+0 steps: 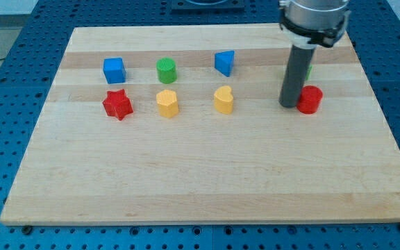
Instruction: Place the arm to the top right of the red circle
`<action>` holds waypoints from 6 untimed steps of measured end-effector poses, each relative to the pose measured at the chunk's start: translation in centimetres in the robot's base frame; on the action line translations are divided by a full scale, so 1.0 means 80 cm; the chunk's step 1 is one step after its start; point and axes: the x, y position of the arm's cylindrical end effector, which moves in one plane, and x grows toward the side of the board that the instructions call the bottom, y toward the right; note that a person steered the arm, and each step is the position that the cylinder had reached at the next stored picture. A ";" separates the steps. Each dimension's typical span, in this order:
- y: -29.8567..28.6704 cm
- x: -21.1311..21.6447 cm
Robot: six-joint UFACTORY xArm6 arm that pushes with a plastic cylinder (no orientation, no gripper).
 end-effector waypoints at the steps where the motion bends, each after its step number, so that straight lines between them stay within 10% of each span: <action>1: 0.006 -0.028; 4: 0.088 0.032; 5: 0.113 -0.063; 6: 0.040 0.004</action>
